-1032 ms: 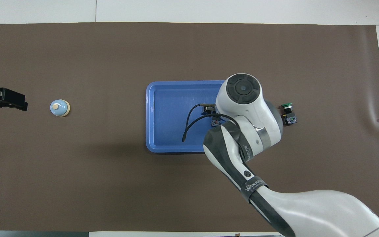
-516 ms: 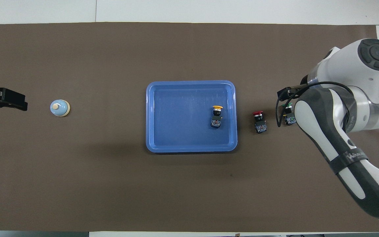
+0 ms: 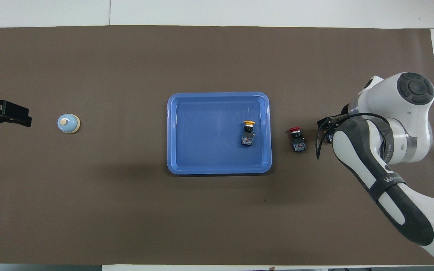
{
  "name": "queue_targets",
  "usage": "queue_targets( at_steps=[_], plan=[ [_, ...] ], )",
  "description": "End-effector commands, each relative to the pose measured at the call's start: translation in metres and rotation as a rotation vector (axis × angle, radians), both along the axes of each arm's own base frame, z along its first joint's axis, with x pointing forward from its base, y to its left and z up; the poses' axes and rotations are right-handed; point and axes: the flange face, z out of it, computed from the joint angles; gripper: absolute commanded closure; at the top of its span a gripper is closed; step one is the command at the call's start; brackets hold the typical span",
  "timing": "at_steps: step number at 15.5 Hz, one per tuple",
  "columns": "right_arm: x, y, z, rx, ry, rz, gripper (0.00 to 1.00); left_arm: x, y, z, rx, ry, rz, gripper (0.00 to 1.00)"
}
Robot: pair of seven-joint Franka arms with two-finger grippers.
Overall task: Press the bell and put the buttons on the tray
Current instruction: 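Move the right gripper to the green-capped button and grasp it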
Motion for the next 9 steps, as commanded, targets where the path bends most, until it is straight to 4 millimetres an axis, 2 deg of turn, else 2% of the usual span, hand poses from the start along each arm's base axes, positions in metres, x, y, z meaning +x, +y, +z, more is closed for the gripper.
queue_targets(
  at_steps=[1, 6, 7, 9],
  plan=[
    [-0.013, -0.004, -0.019, 0.002, -0.003, 0.016, 0.00, -0.005, 0.001, 0.004, 0.007, 0.002, 0.006, 0.00],
    [-0.023, -0.003, -0.040, 0.001, 0.017, -0.014, 0.00, -0.005, 0.001, 0.004, 0.007, 0.002, 0.006, 0.00],
    [-0.022, -0.003, -0.040, 0.001, 0.016, -0.014, 0.15, -0.005, 0.001, 0.004, 0.007, 0.002, 0.004, 0.00],
    [-0.022, -0.003, -0.040, 0.001, 0.016, -0.008, 0.66, -0.005, 0.000, 0.004, 0.009, 0.001, 0.004, 0.00]
  ],
)
